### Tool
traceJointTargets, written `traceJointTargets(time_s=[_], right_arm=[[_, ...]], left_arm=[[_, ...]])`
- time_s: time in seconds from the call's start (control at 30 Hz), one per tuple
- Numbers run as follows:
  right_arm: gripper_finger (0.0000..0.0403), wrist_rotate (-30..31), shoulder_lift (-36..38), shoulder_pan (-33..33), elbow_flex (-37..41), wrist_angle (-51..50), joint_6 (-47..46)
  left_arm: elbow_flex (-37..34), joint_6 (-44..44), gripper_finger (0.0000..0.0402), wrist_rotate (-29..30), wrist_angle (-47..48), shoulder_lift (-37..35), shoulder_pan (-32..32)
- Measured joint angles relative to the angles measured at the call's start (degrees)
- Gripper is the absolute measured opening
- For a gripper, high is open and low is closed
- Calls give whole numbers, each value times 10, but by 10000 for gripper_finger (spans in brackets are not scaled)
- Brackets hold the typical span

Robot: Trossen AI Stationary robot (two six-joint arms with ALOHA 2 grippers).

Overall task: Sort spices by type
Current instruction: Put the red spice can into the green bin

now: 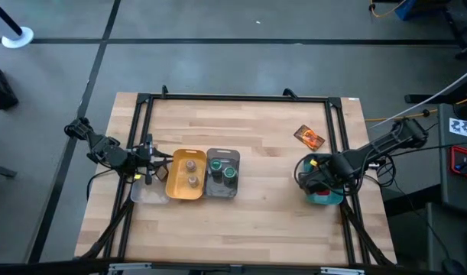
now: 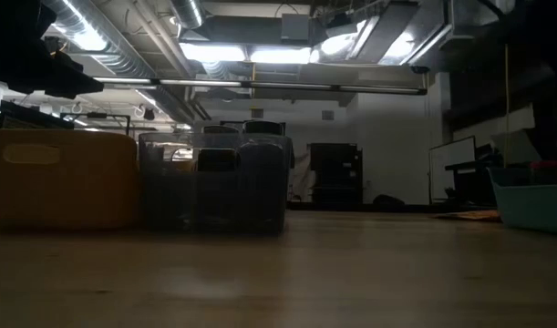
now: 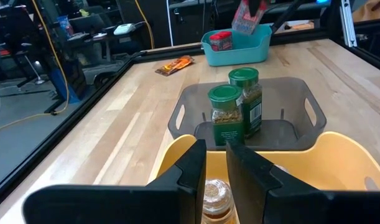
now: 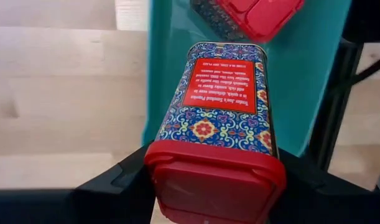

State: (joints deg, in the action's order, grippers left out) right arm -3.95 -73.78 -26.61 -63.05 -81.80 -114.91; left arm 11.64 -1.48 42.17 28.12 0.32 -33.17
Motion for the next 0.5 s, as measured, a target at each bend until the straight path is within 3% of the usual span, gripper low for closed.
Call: traceJointTargets(time_s=[0.23,0.5], right_arm=[[225,-3,44,0,117,128,16],[230,-12,51,0,193,195,36]], left_arm=[[0,0,56,0,0,0,0],[0,0,56,0,0,0,0]])
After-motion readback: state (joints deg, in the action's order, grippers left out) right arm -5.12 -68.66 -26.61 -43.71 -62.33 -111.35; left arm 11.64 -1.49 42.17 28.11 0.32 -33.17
